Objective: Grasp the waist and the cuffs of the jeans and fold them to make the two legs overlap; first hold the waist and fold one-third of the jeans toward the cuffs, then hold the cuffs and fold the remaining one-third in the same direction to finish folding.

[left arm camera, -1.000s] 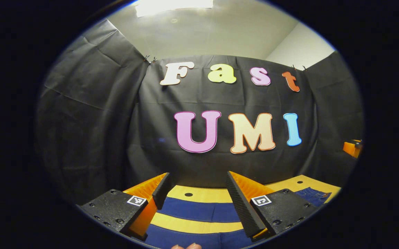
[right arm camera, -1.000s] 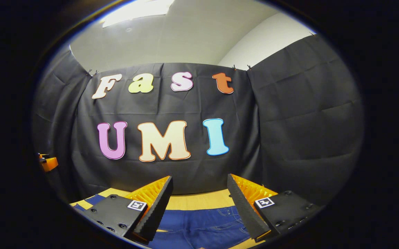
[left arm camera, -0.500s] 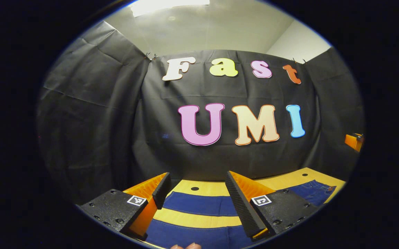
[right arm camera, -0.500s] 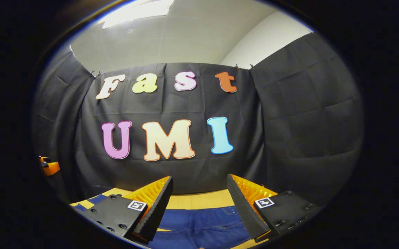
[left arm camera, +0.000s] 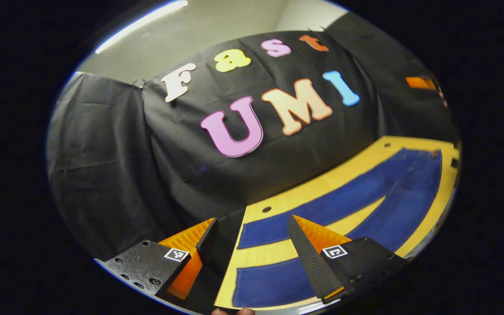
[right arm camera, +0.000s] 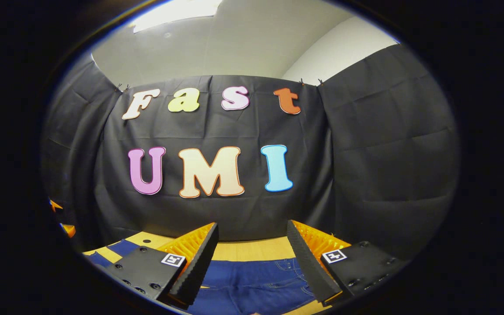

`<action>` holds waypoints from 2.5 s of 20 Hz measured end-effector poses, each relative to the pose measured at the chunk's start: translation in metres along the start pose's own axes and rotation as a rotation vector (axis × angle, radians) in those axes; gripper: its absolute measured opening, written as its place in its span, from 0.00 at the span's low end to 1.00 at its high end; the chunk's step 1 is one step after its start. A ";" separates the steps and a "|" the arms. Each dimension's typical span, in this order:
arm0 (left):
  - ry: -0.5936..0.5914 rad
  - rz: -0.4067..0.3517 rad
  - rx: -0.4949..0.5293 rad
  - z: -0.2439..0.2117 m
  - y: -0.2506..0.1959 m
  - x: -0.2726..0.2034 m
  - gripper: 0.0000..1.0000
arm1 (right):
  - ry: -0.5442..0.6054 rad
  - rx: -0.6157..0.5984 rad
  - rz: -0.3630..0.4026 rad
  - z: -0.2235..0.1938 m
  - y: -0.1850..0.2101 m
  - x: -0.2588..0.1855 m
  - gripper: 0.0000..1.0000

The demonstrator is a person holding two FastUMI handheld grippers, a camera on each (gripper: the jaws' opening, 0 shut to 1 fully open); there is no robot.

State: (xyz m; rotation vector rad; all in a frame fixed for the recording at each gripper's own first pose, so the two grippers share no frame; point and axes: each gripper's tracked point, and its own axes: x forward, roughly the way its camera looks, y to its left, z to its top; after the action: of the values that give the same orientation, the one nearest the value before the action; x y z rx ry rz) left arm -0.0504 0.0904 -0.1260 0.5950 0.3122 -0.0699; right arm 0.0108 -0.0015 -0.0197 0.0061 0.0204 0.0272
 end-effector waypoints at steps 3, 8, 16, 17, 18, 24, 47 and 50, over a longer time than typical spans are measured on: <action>0.094 -0.039 0.170 -0.047 -0.005 -0.006 0.95 | 0.016 -0.019 -0.002 -0.007 -0.001 -0.001 0.97; 0.249 -0.154 0.391 -0.128 -0.025 -0.008 0.95 | 0.039 -0.071 0.007 -0.021 0.001 -0.009 0.94; 0.399 -0.302 0.631 -0.210 -0.034 -0.024 0.95 | 0.082 -0.101 -0.011 -0.042 -0.006 -0.022 0.98; 0.416 -0.319 0.636 -0.217 -0.036 -0.023 0.95 | 0.086 -0.102 -0.015 -0.043 -0.006 -0.023 0.98; 0.430 -0.332 0.645 -0.224 -0.037 -0.024 0.95 | 0.087 -0.104 -0.020 -0.044 -0.007 -0.025 0.98; 0.479 -0.422 0.695 -0.242 -0.040 -0.019 0.95 | 0.093 -0.119 -0.048 -0.048 -0.015 -0.033 0.98; 0.555 -0.534 0.701 -0.258 -0.064 0.010 0.00 | 0.251 -0.478 0.008 -0.124 -0.069 -0.045 0.99; 0.542 -0.523 0.732 -0.259 -0.063 0.014 0.00 | 0.337 -0.595 0.055 -0.165 -0.094 -0.052 1.00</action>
State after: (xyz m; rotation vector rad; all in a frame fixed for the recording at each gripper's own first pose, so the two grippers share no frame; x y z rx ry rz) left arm -0.1170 0.1841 -0.3674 1.2479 0.9881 -0.5493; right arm -0.0417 -0.0960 -0.1846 -0.5930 0.3487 0.0887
